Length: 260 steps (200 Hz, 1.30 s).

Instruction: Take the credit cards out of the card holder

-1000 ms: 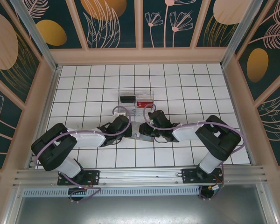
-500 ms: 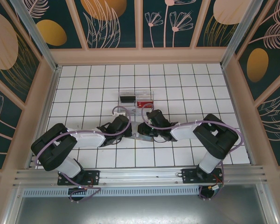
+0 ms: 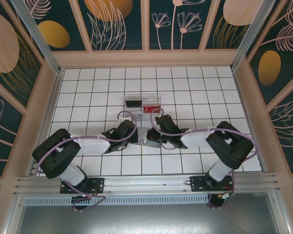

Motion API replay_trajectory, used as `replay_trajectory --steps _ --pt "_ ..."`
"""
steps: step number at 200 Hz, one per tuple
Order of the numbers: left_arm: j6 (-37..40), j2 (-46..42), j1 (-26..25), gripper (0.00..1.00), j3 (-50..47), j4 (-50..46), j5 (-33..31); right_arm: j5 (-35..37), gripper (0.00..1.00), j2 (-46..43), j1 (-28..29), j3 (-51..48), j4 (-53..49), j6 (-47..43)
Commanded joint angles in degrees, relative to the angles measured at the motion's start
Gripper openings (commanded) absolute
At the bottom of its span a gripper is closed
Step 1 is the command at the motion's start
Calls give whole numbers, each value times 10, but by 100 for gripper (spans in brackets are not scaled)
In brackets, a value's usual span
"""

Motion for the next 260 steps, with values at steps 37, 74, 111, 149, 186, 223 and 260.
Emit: replay_trajectory --steps 37,74,111,149,186,223,260 --pt "-6 4 1 6 -14 -26 3 15 0 -66 -18 -48 -12 -3" --pt "-6 1 1 6 -14 -28 3 17 0 -116 -30 -74 -14 -13" --pt "-7 3 2 7 -13 -23 7 7 0 -110 -31 -69 -12 -23" --pt "-8 9 2 8 -12 -20 12 -7 0 -84 -30 -69 15 -18" --pt "-7 9 2 8 -10 -19 14 -32 1 -77 -29 -77 52 -12" --pt "-6 10 1 8 -7 -20 14 -43 13 -75 -28 -79 67 -15" --pt "-7 10 1 8 -8 -20 14 -45 16 -58 -28 -76 72 -12"
